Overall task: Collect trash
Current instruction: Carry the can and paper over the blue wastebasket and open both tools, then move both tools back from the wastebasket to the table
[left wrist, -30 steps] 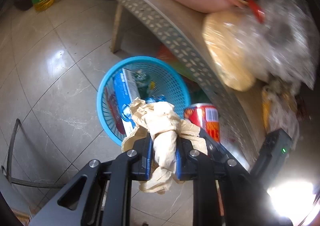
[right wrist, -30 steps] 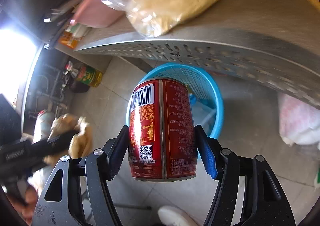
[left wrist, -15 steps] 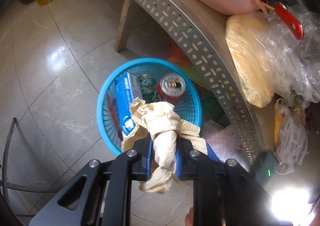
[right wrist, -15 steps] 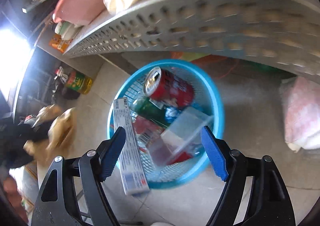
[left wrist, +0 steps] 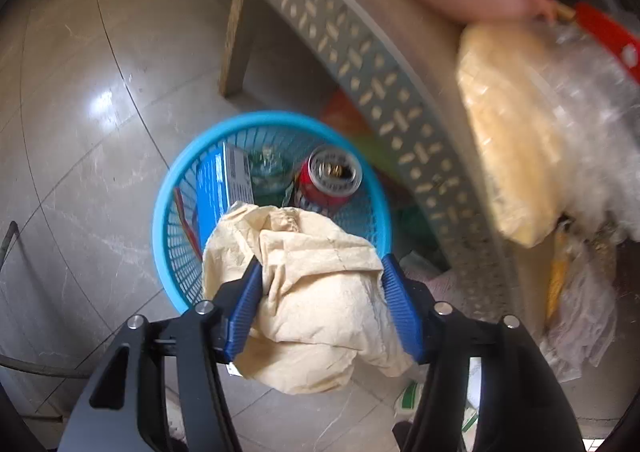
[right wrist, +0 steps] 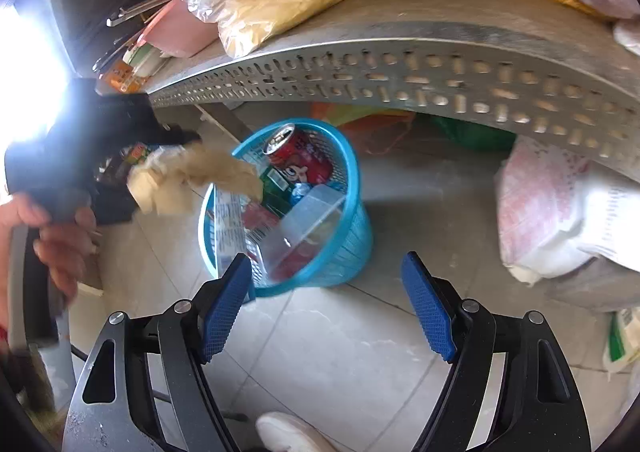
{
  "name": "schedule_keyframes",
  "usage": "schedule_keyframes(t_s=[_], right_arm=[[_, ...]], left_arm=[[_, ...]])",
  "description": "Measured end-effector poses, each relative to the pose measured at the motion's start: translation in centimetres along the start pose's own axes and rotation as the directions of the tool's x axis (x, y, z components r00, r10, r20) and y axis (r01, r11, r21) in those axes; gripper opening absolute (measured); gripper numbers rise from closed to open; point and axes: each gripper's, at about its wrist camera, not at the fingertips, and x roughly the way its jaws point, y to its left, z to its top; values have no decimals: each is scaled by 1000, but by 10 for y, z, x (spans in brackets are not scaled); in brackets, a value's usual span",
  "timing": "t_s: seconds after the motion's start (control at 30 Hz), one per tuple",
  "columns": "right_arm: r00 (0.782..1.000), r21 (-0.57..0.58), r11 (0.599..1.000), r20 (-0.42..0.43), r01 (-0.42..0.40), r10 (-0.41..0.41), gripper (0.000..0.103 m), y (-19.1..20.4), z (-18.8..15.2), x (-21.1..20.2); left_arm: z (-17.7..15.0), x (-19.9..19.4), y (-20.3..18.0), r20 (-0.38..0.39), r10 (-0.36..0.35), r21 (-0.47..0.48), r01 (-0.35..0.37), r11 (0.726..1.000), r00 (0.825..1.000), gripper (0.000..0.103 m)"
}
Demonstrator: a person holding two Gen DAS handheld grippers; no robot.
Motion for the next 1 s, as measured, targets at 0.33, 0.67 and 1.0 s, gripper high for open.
schedule_keyframes(t_s=[0.33, 0.67, 1.0], right_arm=[[1000, -35, 999, 17, 11, -10, 75, 1, -13, -27], [997, -79, 997, 72, 0, 6, 75, 8, -16, -80], [994, -281, 959, 96, -30, 59, 83, 58, -30, -144]], left_arm=[[-2, -55, 0, 152, -80, -18, 84, 996, 985, 88], [-50, -155, 4, 220, -175, 55, 167, 984, 960, 88], [-174, -298, 29, 371, -315, 207, 253, 945, 874, 88]])
